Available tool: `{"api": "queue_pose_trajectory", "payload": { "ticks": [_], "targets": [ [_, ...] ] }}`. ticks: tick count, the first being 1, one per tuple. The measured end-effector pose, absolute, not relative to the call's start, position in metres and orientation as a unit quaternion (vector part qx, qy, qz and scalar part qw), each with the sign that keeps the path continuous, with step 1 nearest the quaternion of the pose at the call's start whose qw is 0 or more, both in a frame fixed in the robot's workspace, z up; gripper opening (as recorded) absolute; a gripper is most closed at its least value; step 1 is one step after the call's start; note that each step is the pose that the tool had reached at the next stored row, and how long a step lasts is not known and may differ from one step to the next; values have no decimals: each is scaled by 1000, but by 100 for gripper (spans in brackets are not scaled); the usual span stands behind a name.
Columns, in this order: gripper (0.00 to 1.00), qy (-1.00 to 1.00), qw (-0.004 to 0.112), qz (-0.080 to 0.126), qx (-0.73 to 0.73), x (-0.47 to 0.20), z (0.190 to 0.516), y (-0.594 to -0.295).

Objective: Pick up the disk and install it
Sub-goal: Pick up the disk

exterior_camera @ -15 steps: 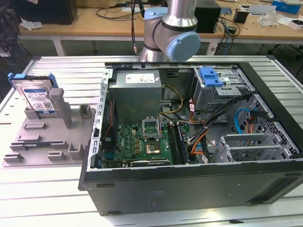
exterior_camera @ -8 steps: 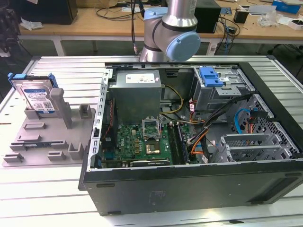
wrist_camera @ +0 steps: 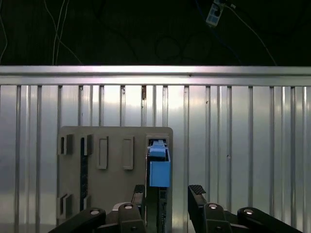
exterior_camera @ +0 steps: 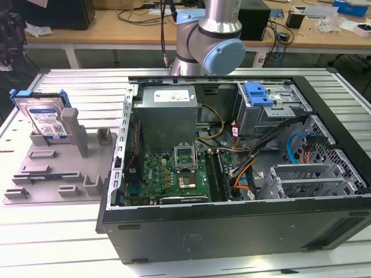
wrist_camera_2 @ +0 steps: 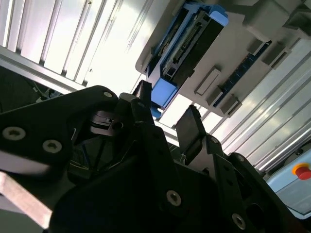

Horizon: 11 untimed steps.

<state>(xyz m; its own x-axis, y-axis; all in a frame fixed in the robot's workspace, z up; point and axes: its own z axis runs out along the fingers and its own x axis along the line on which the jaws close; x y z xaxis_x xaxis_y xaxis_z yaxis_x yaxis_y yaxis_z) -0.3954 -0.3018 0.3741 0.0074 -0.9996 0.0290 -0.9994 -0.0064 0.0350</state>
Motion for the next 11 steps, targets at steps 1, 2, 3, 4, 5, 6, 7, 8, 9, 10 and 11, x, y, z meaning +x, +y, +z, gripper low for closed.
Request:
{"api": "queue_pose_trajectory", "payload": {
  "ticks": [1, 2, 3, 4, 5, 6, 7, 8, 9, 10, 11],
  "targets": [
    [48, -705, 23, -2, 709, -396, 373, -302],
    [48, -705, 23, -2, 709, -396, 373, -302],
    [48, -705, 23, -2, 709, -396, 372, -302],
    [48, -705, 23, -1, 708, -396, 371, -302],
    [48, -706, 24, -1, 708, -396, 371, -302],
    [48, -706, 24, -1, 708, -396, 370, -302],
    [48, -706, 24, -1, 708, -396, 370, -302],
    [48, -706, 24, -1, 708, -396, 369, -303],
    [48, -706, 24, -1, 708, -397, 368, -303],
    [48, -706, 24, -1, 708, -397, 368, -303],
    [48, -706, 24, -1, 708, -397, 367, -304]
  ]
}}
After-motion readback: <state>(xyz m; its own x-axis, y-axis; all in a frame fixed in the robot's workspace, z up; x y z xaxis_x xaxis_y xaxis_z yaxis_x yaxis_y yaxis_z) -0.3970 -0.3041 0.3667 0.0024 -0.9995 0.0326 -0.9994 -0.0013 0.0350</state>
